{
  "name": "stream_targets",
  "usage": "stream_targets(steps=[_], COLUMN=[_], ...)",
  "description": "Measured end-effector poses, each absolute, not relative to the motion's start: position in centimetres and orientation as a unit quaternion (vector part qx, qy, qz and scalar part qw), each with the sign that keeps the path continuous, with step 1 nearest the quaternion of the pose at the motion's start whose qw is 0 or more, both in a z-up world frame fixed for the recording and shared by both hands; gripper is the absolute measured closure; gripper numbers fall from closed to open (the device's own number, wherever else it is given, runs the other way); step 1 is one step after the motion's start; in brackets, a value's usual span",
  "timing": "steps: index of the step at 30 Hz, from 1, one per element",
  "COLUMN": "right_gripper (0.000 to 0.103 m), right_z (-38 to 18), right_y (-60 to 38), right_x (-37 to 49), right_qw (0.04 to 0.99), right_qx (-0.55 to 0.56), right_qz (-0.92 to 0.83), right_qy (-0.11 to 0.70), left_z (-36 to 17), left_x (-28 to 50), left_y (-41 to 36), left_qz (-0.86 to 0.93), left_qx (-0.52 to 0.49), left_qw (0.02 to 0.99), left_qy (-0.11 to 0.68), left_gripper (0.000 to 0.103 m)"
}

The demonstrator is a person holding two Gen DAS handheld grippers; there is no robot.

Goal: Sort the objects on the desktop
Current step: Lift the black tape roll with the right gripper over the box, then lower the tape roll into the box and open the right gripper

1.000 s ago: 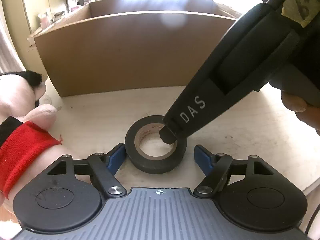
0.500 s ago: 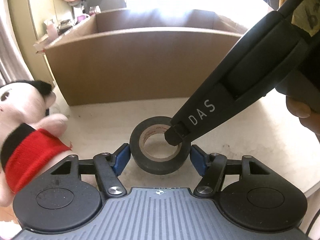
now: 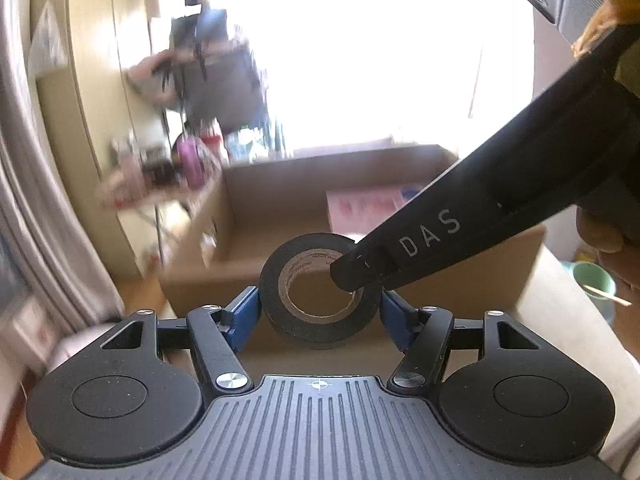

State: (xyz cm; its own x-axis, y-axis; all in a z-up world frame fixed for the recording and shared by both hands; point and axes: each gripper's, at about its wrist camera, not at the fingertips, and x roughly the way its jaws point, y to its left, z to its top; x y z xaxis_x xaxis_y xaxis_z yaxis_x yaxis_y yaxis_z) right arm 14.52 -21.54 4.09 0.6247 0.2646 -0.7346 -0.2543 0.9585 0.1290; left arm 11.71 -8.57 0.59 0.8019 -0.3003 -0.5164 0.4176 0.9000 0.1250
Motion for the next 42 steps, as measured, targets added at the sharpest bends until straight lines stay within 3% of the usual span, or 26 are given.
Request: stream_targets(steps=[6, 17, 27, 34, 42], right_gripper=[0.081, 0.081, 0.08, 0.079, 0.08], right_z=[5.3, -1.7, -7.0, -9.1, -9.6], right_y=[-24.3, -30.1, -32.9, -33.3, -32.8], right_x=[19.7, 26.4, 29.0, 30.3, 30.0], right_qw=[0.896, 0.813, 0.728, 0.697, 0.7], right_qx=[0.06, 0.208, 0.284, 0.275, 0.224], right_qz=[0.136, 0.127, 0.118, 0.118, 0.107], right_qy=[0.419, 0.528, 0.612, 0.652, 0.67], left_z=[3.2, -0.3, -3.4, -5.3, -6.1], left_x=[17.1, 23.0, 29.7, 32.2, 32.1], left_y=[-9.5, -11.7, -11.8, -12.3, -13.5], left_qz=[-0.211, -0.272, -0.31, -0.314, -0.322], left_qx=[0.134, 0.177, 0.107, 0.087, 0.083], left_qw=[0.934, 0.866, 0.776, 0.735, 0.722], left_qy=[0.256, 0.38, 0.538, 0.595, 0.607], left_gripper=[0.038, 0.038, 0.038, 0.037, 0.038])
